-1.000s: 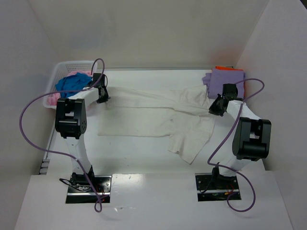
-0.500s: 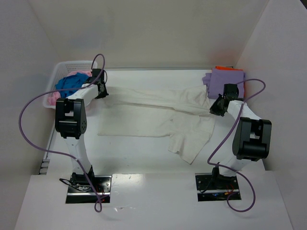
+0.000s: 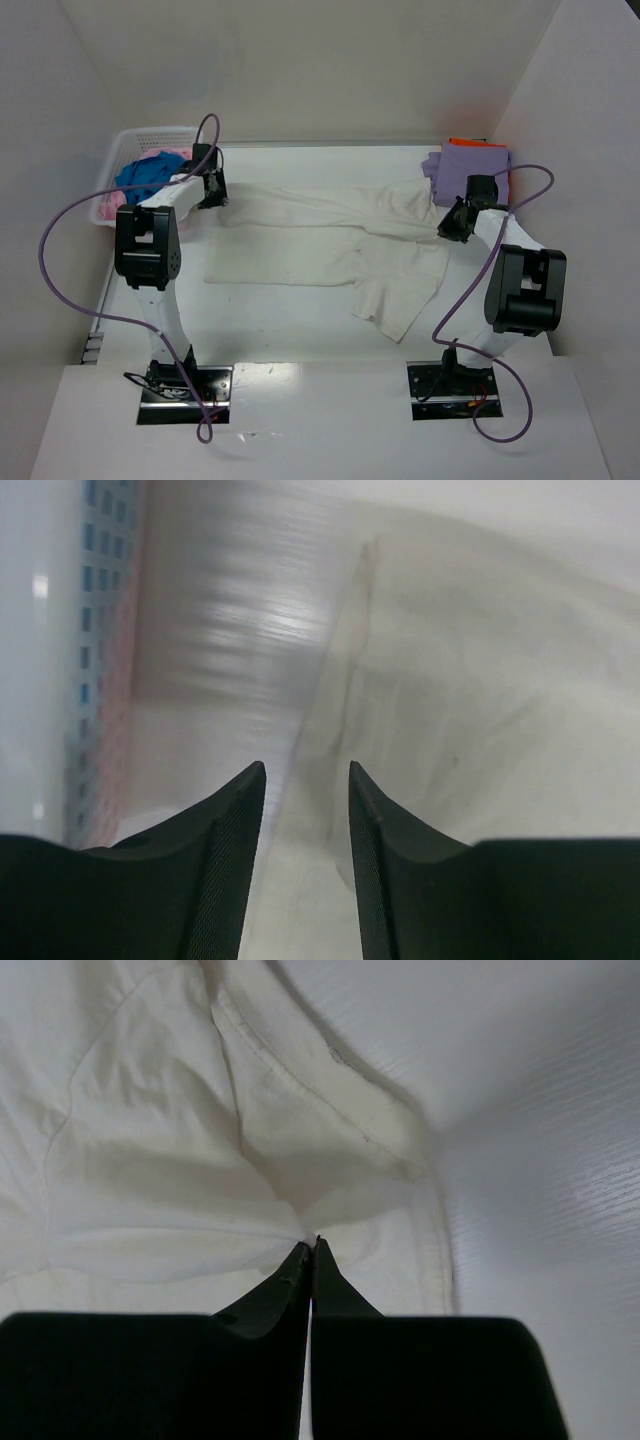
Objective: Fold and stack the t-shirts
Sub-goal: Fold the flattened tshirt in 1/3 of the way
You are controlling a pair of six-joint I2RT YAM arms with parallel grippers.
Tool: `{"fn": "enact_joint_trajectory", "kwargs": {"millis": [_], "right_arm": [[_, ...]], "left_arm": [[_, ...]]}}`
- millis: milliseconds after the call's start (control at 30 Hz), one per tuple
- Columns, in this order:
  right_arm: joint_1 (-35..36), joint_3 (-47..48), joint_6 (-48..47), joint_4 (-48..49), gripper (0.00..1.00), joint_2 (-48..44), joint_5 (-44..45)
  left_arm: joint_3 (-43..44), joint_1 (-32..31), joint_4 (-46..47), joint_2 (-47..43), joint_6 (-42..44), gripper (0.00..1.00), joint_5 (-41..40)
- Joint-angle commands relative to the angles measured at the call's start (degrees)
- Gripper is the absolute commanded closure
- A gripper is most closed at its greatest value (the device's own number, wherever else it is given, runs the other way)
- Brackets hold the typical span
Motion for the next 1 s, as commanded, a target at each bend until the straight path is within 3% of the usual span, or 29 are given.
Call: {"fn": "enact_joint_trajectory", "kwargs": {"millis": [0,200,367,700,967], "right_arm": [[-0.8,1.4,-1.1,-0.1,1.00,-2.6,1.3],[-0.8,1.4,-1.1,-0.1,1.00,-2.6,0.8],[-0.8,0.8,-1.1,0.4,1.00,-2.6,0.2],[-0.8,0.8,-1.1,0.4,1.00,-2.6,-0.3],[-0.8,0.3,-1.1,0.9,1.00,-3.1,-0.3]], "left_arm": [[-1.7,-1.0,-1.1,-5.0,-0.5,0.51,5.7],[-7.5,-1.5,-0.3,-8.4,-5.4,0.45,12.2],[-15.9,-2.0,5.2,-11.9,-11.5,0.42,11.6],[-23.9,-0.9,16.0,-16.3,-25.6,0.41,13.0],[-28.5,-0.3,24.8,-14.1,-37.0,0.41,12.5]]}}
